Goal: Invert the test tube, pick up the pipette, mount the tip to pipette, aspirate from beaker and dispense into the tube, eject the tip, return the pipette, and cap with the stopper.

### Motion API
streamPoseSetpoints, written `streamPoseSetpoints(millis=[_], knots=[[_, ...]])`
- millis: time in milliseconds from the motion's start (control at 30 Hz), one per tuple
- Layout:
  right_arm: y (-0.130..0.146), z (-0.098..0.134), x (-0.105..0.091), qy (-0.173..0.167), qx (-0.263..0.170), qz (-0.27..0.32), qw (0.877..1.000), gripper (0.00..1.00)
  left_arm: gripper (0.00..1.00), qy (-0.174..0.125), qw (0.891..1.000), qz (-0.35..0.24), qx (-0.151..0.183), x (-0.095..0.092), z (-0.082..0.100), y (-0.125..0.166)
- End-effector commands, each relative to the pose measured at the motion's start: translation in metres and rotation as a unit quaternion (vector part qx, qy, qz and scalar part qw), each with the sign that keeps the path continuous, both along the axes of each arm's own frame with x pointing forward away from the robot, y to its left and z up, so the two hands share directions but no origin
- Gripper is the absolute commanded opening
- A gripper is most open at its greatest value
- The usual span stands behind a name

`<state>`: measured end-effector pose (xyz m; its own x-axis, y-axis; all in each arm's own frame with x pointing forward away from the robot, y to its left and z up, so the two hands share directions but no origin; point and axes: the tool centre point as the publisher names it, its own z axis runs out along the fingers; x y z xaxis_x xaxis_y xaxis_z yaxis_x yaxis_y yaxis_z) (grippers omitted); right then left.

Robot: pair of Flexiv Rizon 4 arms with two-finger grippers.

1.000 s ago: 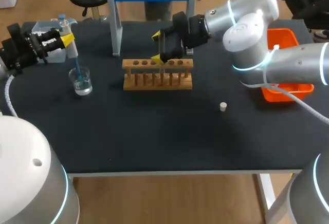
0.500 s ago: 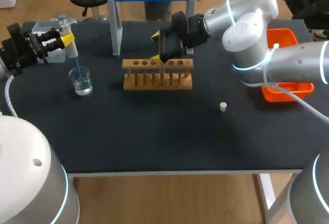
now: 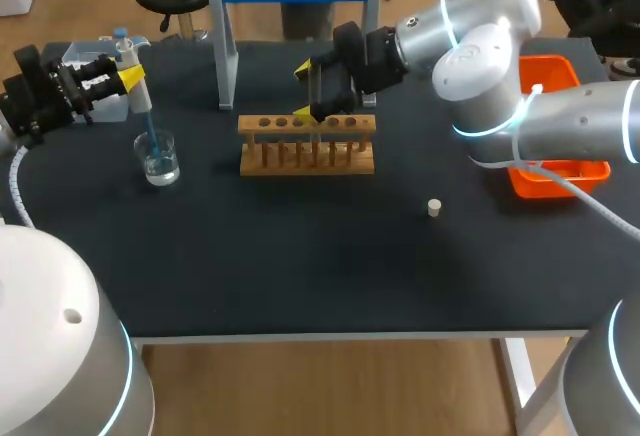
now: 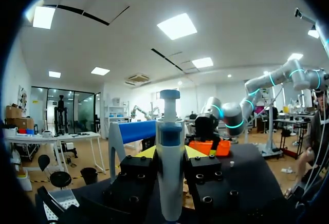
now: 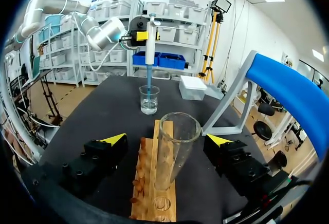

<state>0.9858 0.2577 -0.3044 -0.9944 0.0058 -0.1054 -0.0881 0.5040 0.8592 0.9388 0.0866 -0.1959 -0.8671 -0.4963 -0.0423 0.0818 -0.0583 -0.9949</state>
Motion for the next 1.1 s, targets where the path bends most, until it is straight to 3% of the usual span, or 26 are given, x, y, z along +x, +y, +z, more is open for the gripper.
streamPoseSetpoints(millis=[33, 433, 733, 1100], knots=[[-0.001, 0.001, 0.002, 0.001, -0.001, 0.002, 1.0, 1.0, 0.0, -0.001, 1.0, 0.001, 0.002, -0.003, 0.004, -0.001], [-0.001, 0.001, 0.002, 0.001, -0.001, 0.002, 1.0, 1.0, 0.0, -0.018, 0.999, 0.012, 0.024, -0.01, 0.029, -0.007], [-0.001, 0.001, 0.002, 0.001, -0.001, 0.002, 1.0, 1.0, 0.0, -0.035, 0.998, 0.018, 0.049, -0.016, 0.062, -0.013], [-0.001, 0.001, 0.002, 0.001, -0.001, 0.002, 1.0, 1.0, 0.0, -0.018, 0.998, -0.008, 0.067, -0.017, 0.107, -0.043]])
